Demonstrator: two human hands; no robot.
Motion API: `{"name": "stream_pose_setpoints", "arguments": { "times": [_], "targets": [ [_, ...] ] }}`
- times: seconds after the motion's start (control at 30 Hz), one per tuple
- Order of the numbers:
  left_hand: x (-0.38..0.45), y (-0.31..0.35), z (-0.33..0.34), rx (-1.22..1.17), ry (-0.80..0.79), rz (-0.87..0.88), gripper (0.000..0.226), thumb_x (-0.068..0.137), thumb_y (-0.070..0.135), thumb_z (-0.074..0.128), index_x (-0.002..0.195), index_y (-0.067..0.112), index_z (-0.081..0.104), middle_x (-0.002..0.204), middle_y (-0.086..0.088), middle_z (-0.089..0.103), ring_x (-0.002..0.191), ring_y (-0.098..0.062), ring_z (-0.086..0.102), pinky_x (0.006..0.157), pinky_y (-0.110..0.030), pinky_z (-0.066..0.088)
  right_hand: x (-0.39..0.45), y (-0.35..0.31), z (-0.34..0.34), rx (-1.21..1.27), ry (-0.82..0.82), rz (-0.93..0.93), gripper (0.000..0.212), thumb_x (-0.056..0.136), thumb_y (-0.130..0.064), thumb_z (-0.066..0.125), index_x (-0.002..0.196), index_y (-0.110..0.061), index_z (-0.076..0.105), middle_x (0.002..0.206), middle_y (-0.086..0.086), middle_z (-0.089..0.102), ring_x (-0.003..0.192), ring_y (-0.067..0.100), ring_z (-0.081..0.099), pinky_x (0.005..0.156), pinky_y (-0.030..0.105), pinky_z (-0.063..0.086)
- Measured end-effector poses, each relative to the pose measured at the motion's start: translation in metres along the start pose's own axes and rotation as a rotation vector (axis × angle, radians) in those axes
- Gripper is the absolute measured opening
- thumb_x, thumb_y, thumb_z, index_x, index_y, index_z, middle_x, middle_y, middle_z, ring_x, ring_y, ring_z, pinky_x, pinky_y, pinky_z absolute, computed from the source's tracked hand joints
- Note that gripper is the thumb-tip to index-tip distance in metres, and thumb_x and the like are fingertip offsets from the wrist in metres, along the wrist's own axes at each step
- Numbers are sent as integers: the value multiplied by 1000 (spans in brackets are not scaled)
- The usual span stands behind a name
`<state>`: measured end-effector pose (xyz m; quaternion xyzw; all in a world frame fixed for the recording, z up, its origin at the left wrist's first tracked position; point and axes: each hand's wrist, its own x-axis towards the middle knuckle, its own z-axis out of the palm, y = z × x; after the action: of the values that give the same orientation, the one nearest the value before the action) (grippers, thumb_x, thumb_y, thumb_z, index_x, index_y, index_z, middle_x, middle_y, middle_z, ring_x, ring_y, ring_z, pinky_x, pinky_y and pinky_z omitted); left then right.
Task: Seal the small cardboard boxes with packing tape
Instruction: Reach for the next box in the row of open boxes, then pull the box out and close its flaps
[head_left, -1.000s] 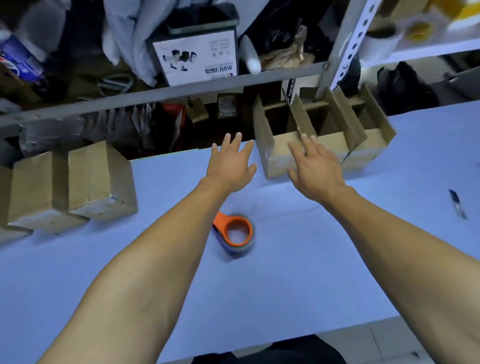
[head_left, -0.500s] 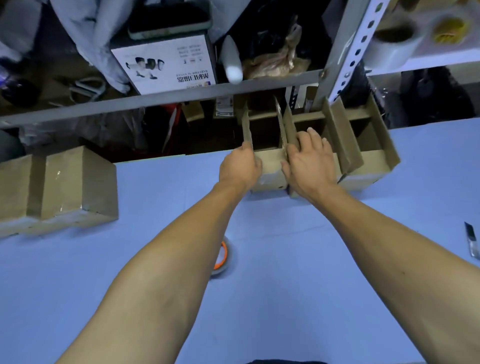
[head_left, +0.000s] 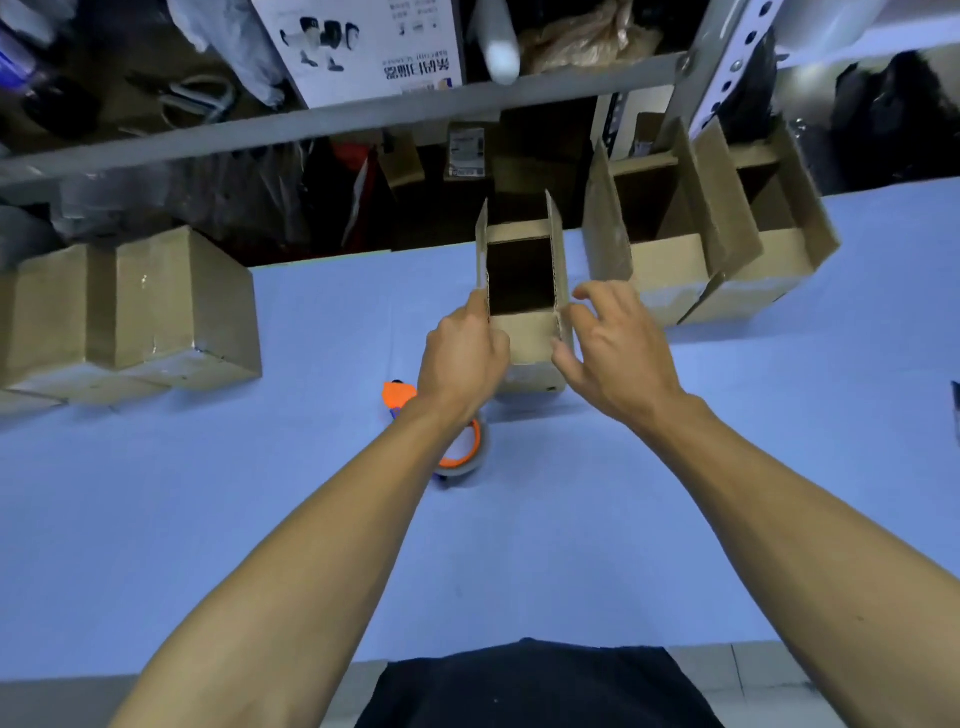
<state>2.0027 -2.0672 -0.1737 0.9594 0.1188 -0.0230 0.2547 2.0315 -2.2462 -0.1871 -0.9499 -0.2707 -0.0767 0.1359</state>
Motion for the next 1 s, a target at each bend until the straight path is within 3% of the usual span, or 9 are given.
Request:
{"name": "stream_pose_setpoints", "arguments": {
  "times": [0.13,0.2,0.27,0.37,0.5,0.57,0.7,0.9,1.0],
  "targets": [
    [-19,-5,0,-267,-50,-15,34,94,37,49,124,21,57,101,2,67,95,-20,61,80,-36,49,-17,-10,-1,399,-124,253,38,96,-41,59,122,-14,61,123,1,53,113,17,49,88,33,46],
    [-12,-3,-2,-572,-47,-202,37,101,50,42,113,22,63,103,8,66,97,-10,60,88,-32,49,-11,-8,-4,643,-132,453,32,101,-46,48,115,-22,63,119,-3,55,112,12,52,92,29,44],
    [10,-6,2,-811,-20,-425,36,103,50,38,96,24,62,96,7,65,95,-12,62,92,-39,51,3,-4,-2,918,-131,731,36,105,-46,38,108,-22,64,116,2,61,107,14,58,96,36,48],
    [37,-10,19,-891,-121,-509,37,100,56,41,96,25,60,97,4,63,97,-19,63,90,-45,53,24,3,12,1129,-249,967,48,103,-51,39,116,-10,61,120,14,63,103,23,60,104,47,45],
    [52,-11,45,-1020,-256,-485,57,90,72,41,121,31,66,117,6,71,109,-12,66,100,-39,51,32,7,36,1309,-405,991,60,95,-70,37,140,-33,53,137,-12,60,125,9,55,113,43,39],
    [54,-12,53,-1014,-231,-466,61,85,73,46,126,32,63,121,7,69,113,-12,65,103,-43,50,33,10,45,1305,-411,981,60,95,-69,38,141,-35,51,135,-14,60,125,7,55,112,41,40],
    [56,-8,63,-912,-134,-444,42,84,54,54,122,37,58,113,12,70,104,-13,68,99,-43,52,38,10,57,1176,-372,868,53,91,-57,52,139,-34,49,126,-17,64,113,3,62,105,36,47],
    [56,-8,61,-944,-126,-443,37,88,51,56,123,40,57,112,15,71,104,-10,68,99,-43,52,43,4,64,1083,-375,881,88,74,-77,48,151,-37,33,145,-12,52,131,14,52,110,43,42],
    [53,-6,49,-967,-81,-427,43,84,54,57,125,39,57,113,15,71,104,-11,68,98,-43,53,49,-5,48,1059,-330,808,62,85,-64,46,143,-39,44,132,-12,61,118,13,60,104,41,47]
  ]
}}
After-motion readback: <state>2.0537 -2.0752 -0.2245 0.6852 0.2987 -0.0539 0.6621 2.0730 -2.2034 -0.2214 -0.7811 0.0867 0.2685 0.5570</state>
